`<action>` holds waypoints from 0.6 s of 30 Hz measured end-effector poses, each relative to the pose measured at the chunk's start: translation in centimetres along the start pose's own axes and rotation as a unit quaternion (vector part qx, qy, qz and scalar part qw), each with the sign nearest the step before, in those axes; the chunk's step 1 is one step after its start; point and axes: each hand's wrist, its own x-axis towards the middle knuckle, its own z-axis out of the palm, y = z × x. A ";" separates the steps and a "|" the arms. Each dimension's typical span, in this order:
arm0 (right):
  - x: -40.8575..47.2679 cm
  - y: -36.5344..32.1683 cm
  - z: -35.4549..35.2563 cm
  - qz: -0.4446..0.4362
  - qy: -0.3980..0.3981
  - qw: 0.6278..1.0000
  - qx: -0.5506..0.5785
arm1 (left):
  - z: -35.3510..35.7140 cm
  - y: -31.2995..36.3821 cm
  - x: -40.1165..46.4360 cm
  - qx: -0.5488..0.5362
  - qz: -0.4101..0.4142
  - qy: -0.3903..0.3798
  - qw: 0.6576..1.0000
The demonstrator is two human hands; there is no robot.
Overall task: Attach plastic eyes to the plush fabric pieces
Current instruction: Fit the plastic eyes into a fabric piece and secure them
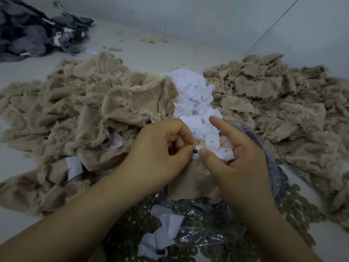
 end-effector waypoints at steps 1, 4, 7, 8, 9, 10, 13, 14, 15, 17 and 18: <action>0.0 0.0 0.0 0.002 -0.009 1.000 -0.003 | -0.2 0.1 0.3 -0.042 -0.031 -0.018 0.998; -0.1 0.2 0.2 0.011 -0.038 0.999 -0.024 | -0.9 0.3 1.3 -0.103 -0.088 -0.055 0.989; -0.3 0.2 0.4 0.008 -0.065 0.998 -0.022 | -1.0 0.7 2.0 -0.111 -0.111 -0.107 0.982; -0.3 0.2 0.4 0.011 -0.070 0.997 -0.022 | -0.9 0.8 2.2 -0.114 -0.107 -0.114 0.981; -0.2 0.3 0.3 0.017 -0.073 0.997 -0.021 | -0.7 0.8 2.4 -0.119 -0.104 -0.111 0.981; -0.1 0.3 0.3 0.027 -0.075 0.997 -0.018 | -0.6 0.8 2.6 -0.129 -0.097 -0.096 0.982; 0.3 0.4 0.2 0.054 -0.087 0.995 0.020 | -0.2 0.6 2.9 -0.166 -0.054 -0.029 0.984; 0.4 0.5 0.3 0.062 -0.091 0.993 0.031 | -0.2 0.4 3.0 -0.168 -0.036 -0.015 0.985; 0.5 0.5 0.3 0.069 -0.095 0.992 0.039 | -0.2 0.3 3.0 -0.171 -0.023 -0.007 0.985; 0.5 0.5 0.4 0.081 -0.101 0.990 0.049 | -0.3 0.0 3.0 -0.196 -0.012 -0.014 0.980; 0.5 0.6 0.4 0.087 -0.101 0.990 0.052 | -0.3 -0.1 2.9 -0.216 -0.010 -0.027 0.976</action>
